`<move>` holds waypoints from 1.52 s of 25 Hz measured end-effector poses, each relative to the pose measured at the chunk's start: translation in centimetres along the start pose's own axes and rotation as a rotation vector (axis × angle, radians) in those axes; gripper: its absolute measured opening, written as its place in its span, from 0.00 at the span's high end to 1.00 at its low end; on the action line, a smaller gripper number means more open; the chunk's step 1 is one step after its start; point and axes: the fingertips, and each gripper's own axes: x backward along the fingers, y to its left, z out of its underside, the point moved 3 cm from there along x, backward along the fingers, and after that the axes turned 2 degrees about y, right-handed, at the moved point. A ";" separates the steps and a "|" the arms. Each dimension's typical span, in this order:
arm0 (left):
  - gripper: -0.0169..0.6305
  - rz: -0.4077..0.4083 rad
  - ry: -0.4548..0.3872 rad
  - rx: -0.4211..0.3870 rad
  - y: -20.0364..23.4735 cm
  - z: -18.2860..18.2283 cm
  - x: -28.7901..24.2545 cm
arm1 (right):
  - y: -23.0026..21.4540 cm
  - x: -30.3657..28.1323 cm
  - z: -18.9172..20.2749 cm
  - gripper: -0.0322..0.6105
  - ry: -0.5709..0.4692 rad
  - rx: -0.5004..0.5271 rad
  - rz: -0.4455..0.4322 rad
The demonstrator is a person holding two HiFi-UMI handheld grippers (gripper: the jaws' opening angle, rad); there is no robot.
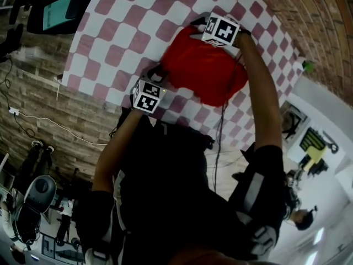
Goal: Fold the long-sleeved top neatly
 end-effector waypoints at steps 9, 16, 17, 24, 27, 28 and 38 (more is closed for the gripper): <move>0.74 0.001 0.003 0.004 0.2 0.1 0.0 | -1.6 0.4 1.8 0.69 0.053 -0.033 -0.082; 0.80 -0.009 0.006 0.014 0.4 0.3 0.1 | -0.7 -3.1 1.3 0.70 0.062 -0.039 -0.129; 0.83 -0.012 0.007 0.014 0.5 0.3 0.1 | -0.7 -3.3 1.3 0.70 0.060 -0.045 -0.136; 0.91 -0.024 -0.005 0.043 0.8 0.6 0.2 | -1.0 -3.5 1.7 0.82 0.013 -0.069 -0.150; 0.91 -0.027 -0.003 0.046 1.0 0.6 0.1 | -1.4 -3.4 2.0 0.86 0.000 -0.071 -0.125; 0.91 -0.025 0.001 0.047 1.1 0.5 0.1 | -1.5 -3.4 2.0 0.86 -0.005 -0.075 -0.120; 0.91 0.032 0.051 0.048 3.1 -0.5 0.3 | -2.0 -2.9 3.2 0.87 -0.079 -0.256 -0.084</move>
